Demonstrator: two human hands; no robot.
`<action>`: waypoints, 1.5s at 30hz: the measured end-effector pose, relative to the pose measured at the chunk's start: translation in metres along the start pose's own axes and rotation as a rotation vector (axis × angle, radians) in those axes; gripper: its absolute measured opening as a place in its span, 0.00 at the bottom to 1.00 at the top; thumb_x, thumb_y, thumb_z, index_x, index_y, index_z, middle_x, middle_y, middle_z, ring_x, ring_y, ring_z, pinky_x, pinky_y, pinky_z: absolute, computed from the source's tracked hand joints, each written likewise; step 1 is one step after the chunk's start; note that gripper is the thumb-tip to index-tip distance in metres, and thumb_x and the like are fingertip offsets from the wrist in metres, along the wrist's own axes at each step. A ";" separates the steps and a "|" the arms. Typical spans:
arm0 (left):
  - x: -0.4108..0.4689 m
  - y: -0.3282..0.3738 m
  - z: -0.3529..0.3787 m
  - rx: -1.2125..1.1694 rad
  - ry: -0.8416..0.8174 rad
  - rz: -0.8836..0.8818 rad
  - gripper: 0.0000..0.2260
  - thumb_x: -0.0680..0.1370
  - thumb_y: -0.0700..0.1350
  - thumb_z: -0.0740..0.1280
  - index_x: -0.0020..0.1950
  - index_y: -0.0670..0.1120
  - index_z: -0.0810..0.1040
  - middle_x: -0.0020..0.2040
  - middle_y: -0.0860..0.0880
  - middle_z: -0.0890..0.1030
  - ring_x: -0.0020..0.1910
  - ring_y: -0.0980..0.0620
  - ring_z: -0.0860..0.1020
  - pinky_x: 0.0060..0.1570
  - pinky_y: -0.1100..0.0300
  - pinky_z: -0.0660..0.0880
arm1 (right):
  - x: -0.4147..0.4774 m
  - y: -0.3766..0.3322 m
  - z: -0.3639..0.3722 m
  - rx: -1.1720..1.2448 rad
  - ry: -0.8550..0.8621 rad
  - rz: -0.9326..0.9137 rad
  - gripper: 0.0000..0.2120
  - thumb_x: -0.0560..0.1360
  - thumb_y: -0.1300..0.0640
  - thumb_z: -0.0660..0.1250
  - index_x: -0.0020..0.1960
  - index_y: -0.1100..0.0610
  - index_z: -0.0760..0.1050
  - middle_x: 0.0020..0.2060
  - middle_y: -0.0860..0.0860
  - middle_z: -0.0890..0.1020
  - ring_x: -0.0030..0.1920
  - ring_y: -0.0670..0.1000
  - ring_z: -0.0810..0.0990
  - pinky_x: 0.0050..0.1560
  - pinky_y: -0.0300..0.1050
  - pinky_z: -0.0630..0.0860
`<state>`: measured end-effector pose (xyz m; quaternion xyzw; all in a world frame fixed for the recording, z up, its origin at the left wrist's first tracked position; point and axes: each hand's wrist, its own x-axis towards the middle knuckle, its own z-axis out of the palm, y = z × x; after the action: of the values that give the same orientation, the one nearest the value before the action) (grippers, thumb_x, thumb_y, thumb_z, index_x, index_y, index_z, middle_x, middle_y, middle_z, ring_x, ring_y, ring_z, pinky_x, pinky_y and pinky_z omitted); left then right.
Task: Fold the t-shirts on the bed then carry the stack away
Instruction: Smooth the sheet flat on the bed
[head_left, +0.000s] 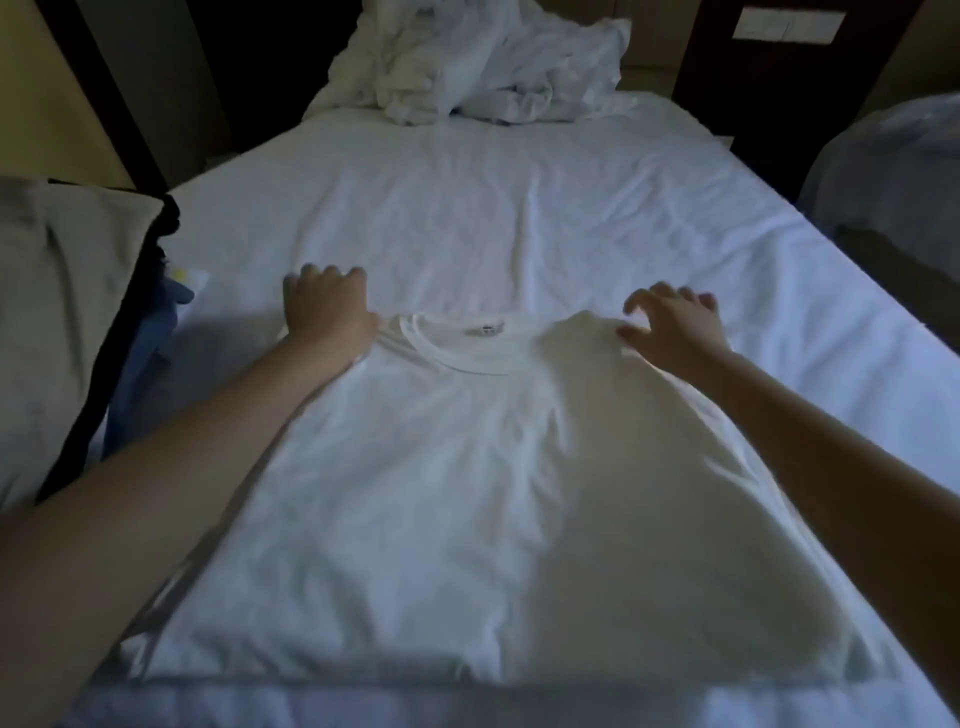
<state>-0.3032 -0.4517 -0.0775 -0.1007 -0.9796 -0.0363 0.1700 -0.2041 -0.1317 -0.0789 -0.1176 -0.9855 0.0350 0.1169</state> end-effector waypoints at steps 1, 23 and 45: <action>-0.002 0.013 -0.008 -0.035 0.067 0.089 0.18 0.77 0.52 0.57 0.59 0.44 0.76 0.57 0.40 0.78 0.58 0.39 0.74 0.56 0.51 0.66 | -0.004 -0.013 -0.006 0.018 0.073 -0.019 0.16 0.78 0.48 0.60 0.62 0.53 0.73 0.63 0.55 0.74 0.63 0.58 0.70 0.62 0.48 0.59; -0.163 0.053 -0.018 -0.135 -0.426 0.260 0.29 0.75 0.66 0.41 0.75 0.63 0.50 0.78 0.55 0.48 0.77 0.48 0.47 0.71 0.38 0.44 | -0.174 -0.090 0.005 0.011 -0.216 -0.109 0.41 0.65 0.32 0.30 0.75 0.43 0.49 0.77 0.49 0.51 0.75 0.61 0.47 0.72 0.60 0.43; -0.169 0.052 -0.055 -0.445 -0.432 0.377 0.21 0.76 0.59 0.55 0.62 0.52 0.77 0.65 0.49 0.75 0.65 0.46 0.72 0.64 0.53 0.67 | -0.337 -0.204 -0.042 1.571 -0.207 0.634 0.13 0.78 0.59 0.62 0.62 0.53 0.69 0.50 0.47 0.77 0.49 0.44 0.76 0.43 0.32 0.73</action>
<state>-0.1187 -0.4376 -0.0816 -0.3194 -0.9252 -0.1947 -0.0633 0.0790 -0.4090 -0.0937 -0.2689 -0.6014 0.7501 0.0584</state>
